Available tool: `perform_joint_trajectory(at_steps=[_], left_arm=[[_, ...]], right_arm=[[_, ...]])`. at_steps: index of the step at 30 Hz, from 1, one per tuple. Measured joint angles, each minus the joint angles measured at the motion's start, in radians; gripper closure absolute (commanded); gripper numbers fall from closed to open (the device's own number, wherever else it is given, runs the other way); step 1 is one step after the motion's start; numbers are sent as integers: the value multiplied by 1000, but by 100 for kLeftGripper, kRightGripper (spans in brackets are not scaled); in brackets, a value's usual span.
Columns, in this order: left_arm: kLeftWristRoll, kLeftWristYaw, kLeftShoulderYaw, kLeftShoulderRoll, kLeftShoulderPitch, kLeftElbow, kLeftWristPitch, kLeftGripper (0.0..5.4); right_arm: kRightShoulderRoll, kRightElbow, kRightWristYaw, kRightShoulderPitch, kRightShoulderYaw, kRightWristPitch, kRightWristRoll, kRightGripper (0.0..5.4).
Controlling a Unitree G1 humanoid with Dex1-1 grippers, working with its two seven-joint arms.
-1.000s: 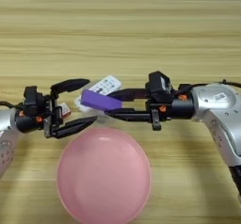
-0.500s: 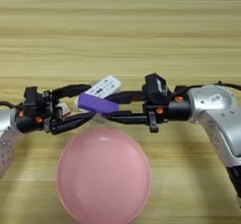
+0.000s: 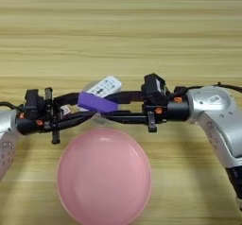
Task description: Move the objects on the table
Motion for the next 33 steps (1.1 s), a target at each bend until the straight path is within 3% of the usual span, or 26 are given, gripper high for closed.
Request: perform_joint_trajectory(at_steps=[20,21,33], left_arm=[[5,0,-1,-3,1,1,0,389],[5,-1,-1,-3,1,2,0,389],[5,0,-2,-9,1,2,-16,403]], right_arm=[[1,11,8,-1,2,-4,-1,397],[1,11,8,-1,2,-5,-2,361],[6,6,16,0,-4,-1,17,249]])
